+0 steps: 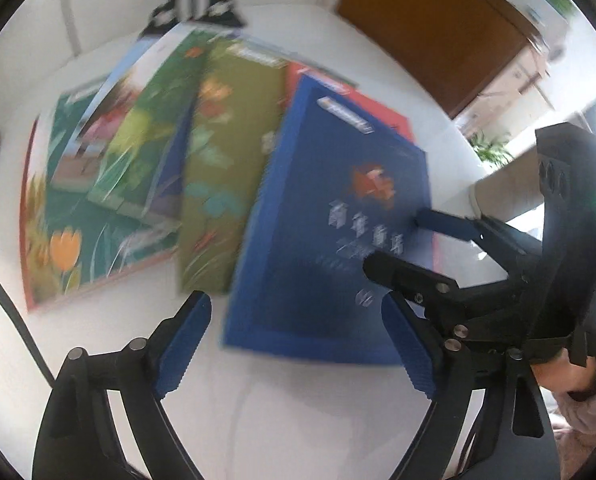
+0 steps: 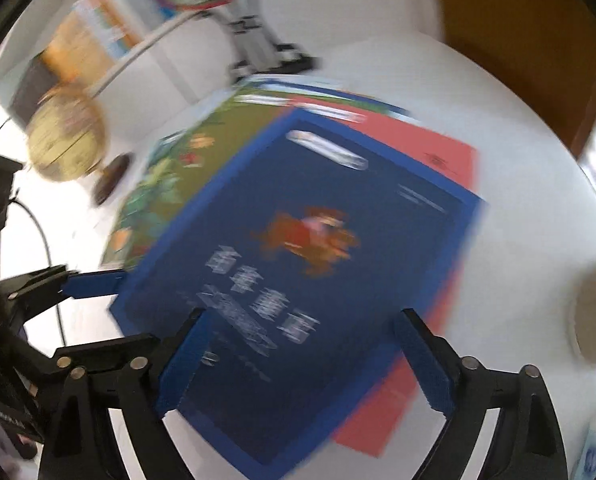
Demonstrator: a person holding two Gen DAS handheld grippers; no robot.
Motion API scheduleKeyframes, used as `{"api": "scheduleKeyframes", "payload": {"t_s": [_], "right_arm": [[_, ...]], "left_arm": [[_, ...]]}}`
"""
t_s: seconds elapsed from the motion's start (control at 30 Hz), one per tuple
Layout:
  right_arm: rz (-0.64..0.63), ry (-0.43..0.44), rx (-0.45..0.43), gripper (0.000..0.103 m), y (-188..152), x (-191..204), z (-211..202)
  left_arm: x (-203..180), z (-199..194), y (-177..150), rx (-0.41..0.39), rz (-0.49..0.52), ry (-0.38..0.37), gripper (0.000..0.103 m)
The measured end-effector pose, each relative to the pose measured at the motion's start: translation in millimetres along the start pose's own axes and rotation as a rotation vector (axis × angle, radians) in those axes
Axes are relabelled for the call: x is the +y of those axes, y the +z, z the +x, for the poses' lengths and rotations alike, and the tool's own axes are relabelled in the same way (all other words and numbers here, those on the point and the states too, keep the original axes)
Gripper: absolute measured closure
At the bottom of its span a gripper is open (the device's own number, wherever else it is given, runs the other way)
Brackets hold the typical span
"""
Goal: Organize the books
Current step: 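Move the left tool toward the blue book on top of the stack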
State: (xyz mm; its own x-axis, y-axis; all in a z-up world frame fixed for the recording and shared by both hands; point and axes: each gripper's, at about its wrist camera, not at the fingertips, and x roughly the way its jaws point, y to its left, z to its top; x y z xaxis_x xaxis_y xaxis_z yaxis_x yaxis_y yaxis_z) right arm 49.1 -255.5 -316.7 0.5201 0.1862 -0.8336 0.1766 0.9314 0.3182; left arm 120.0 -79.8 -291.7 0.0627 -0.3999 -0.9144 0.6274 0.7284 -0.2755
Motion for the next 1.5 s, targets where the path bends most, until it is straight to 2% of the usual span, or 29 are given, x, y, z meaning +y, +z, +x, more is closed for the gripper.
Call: {"api": "scheduleKeyframes", "payload": {"t_s": [0.1,0.2,0.3,0.4,0.5,0.57,0.6,0.7,0.8,0.83,0.93,0.97,1.0,1.07,1.13,1.17,1.27,1.33,1.43,1.5], "right_arm": [[-0.116,0.006,0.019,0.010,7.3,24.5,9.6],[-0.154,0.000,0.050,0.010,9.1,36.3,7.4],[-0.005,-0.072,-0.020,0.009,-2.3,19.5,-15.1],[0.178,-0.124,-0.003,0.009,-20.0,-14.4,-21.0],[0.236,-0.135,0.039,0.007,-24.7,-30.1,-11.5],[0.227,-0.103,0.009,0.007,-23.7,-29.3,-13.0],[0.216,-0.064,0.022,0.005,-22.2,-25.9,-9.0],[0.158,-0.107,0.040,0.000,-19.5,-14.6,-1.2],[0.129,-0.110,0.026,0.000,-14.2,-12.6,-2.3],[0.107,-0.113,0.015,0.003,-10.7,-9.7,-3.1],[-0.089,-0.066,-0.055,0.003,3.7,21.2,-10.6],[-0.163,-0.010,-0.072,0.003,10.6,36.4,-11.4],[-0.201,0.031,-0.062,0.003,14.9,44.9,-8.9],[-0.225,0.016,-0.038,0.003,19.6,52.8,-5.1],[-0.177,-0.096,-0.066,0.003,15.8,39.6,-13.1],[-0.113,-0.130,-0.061,0.003,10.2,23.9,-17.4],[0.171,-0.098,0.007,0.003,-15.1,-30.2,-19.8],[0.286,-0.124,0.018,0.003,-30.6,-55.5,-22.2],[0.309,-0.090,-0.015,0.001,-37.8,-65.4,-25.3],[0.325,-0.001,-0.033,0.001,-36.6,-65.3,-22.9]], "left_arm": [[20.8,0.0,-8.1,0.042,-0.087,-0.026,0.018],[30.9,-14.0,-3.9,-0.011,-0.129,-0.043,0.018],[29.0,-23.6,18.2,-0.074,-0.089,-0.062,0.016],[23.0,-14.0,40.9,-0.087,-0.046,-0.092,0.016],[15.3,2.3,58.4,-0.068,-0.010,-0.119,0.016],[6.0,14.1,63.8,-0.055,0.002,-0.136,0.016],[2.7,18.0,64.0,-0.046,0.010,-0.146,0.016],[-7.2,23.3,61.4,-0.043,0.055,-0.174,0.015],[-11.9,23.4,54.7,-0.031,0.066,-0.177,0.014],[-12.5,22.4,51.9,-0.023,0.053,-0.188,0.016],[-5.6,19.6,44.0,-0.006,-0.023,-0.244,0.016],[-2.1,18.1,40.9,-0.016,-0.042,-0.261,0.016],[1.6,16.5,39.0,-0.024,-0.056,-0.269,0.016],[7.2,12.3,38.3,-0.028,-0.095,-0.261,0.016],[9.5,10.1,38.2,-0.024,-0.102,-0.248,0.016],[9.7,9.9,38.5,-0.024,-0.097,-0.248,0.016],[7.1,11.4,39.9,-0.029,-0.077,-0.246,0.015],[2.9,13.3,41.6,-0.028,-0.065,-0.233,0.015],[-4.6,19.5,44.2,-0.027,-0.052,-0.237,0.015],[-10.0,21.8,43.6,-0.026,-0.044,-0.231,0.013]]}}
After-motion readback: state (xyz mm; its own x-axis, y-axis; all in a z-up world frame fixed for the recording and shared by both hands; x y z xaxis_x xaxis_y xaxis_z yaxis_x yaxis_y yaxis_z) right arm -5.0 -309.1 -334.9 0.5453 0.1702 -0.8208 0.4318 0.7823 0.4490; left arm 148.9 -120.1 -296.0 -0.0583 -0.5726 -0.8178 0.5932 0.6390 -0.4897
